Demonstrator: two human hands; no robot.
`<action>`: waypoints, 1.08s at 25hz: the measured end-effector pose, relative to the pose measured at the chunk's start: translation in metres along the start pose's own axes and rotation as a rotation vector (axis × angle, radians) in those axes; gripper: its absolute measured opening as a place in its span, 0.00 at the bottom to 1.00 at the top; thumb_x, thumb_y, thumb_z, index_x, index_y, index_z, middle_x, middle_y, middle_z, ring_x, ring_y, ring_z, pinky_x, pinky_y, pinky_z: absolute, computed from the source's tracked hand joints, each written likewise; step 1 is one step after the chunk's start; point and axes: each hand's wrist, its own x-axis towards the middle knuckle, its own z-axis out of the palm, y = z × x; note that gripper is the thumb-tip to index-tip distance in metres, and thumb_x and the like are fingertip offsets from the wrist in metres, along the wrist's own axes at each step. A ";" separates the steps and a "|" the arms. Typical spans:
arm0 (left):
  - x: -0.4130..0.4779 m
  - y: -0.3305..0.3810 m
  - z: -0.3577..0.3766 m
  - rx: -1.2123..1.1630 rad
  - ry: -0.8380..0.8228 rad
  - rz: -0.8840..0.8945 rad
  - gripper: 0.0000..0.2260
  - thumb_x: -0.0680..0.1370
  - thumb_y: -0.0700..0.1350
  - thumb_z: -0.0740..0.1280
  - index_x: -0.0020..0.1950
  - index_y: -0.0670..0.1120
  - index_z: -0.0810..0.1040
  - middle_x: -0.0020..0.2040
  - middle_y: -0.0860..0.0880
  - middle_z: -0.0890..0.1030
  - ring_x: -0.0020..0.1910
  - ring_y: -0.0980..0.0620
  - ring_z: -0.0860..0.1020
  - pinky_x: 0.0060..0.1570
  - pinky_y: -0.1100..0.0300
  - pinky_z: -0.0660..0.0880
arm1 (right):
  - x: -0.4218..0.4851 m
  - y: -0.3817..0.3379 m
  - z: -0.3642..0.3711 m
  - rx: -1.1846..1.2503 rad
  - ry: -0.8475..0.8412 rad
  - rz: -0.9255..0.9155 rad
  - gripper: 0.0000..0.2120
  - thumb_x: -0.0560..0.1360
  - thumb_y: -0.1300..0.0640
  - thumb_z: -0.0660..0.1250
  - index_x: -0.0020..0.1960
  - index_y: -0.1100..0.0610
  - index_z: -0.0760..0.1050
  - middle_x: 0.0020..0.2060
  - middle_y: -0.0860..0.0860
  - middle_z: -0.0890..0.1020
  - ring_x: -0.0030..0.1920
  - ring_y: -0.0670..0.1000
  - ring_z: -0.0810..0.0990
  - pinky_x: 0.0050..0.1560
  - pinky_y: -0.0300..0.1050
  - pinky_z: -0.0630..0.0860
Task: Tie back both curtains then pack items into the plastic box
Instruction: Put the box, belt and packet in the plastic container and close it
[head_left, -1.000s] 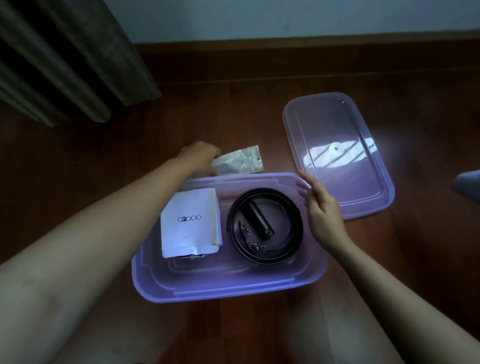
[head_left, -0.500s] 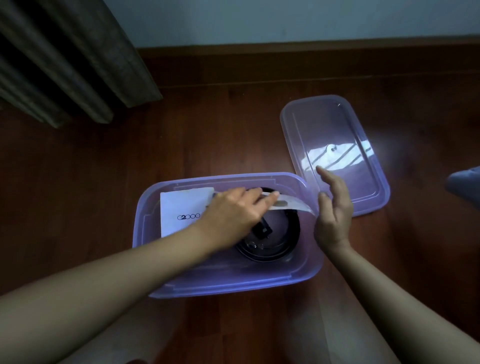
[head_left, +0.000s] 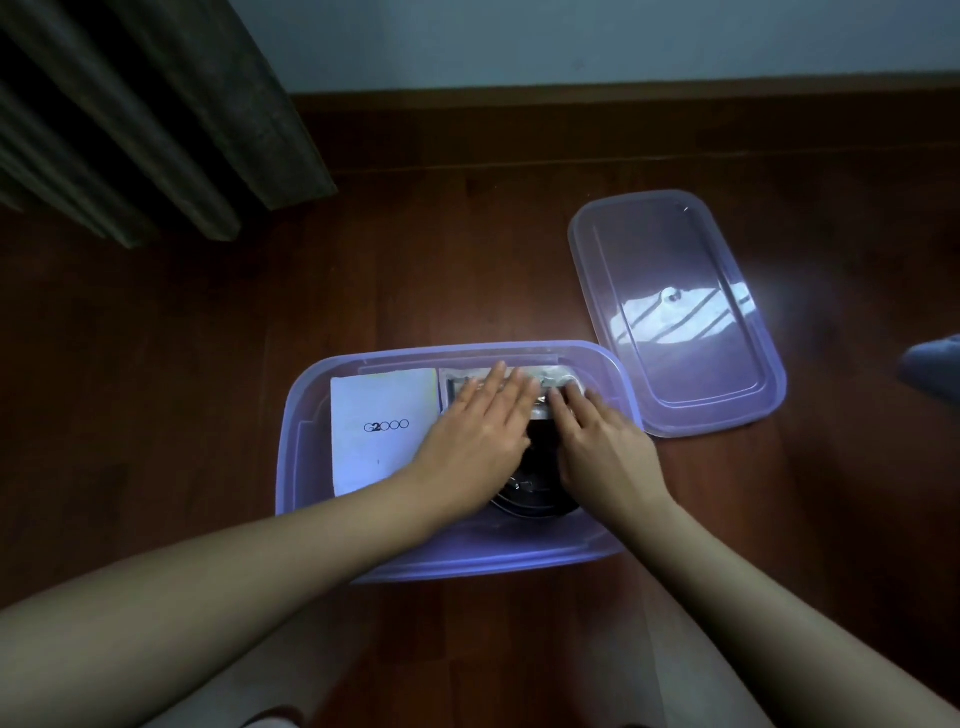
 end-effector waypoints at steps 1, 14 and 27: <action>-0.010 -0.004 -0.006 -0.018 0.019 -0.063 0.26 0.73 0.50 0.55 0.64 0.37 0.74 0.62 0.39 0.78 0.62 0.40 0.76 0.56 0.44 0.74 | -0.001 -0.001 -0.001 -0.015 -0.019 0.005 0.24 0.66 0.59 0.56 0.59 0.62 0.78 0.54 0.59 0.82 0.49 0.59 0.83 0.37 0.46 0.80; -0.063 -0.040 0.013 -0.043 -0.151 -0.214 0.33 0.76 0.59 0.51 0.74 0.37 0.54 0.73 0.38 0.62 0.71 0.39 0.61 0.65 0.42 0.62 | 0.013 0.072 0.008 0.961 0.208 1.928 0.48 0.64 0.33 0.68 0.69 0.67 0.62 0.69 0.60 0.66 0.66 0.61 0.69 0.68 0.56 0.65; 0.003 -0.082 -0.065 -1.121 0.367 -0.673 0.23 0.81 0.54 0.50 0.72 0.45 0.65 0.69 0.54 0.68 0.68 0.53 0.68 0.67 0.58 0.64 | 0.031 0.106 -0.053 1.879 0.818 1.278 0.18 0.69 0.71 0.63 0.56 0.58 0.72 0.39 0.50 0.81 0.29 0.47 0.79 0.32 0.40 0.76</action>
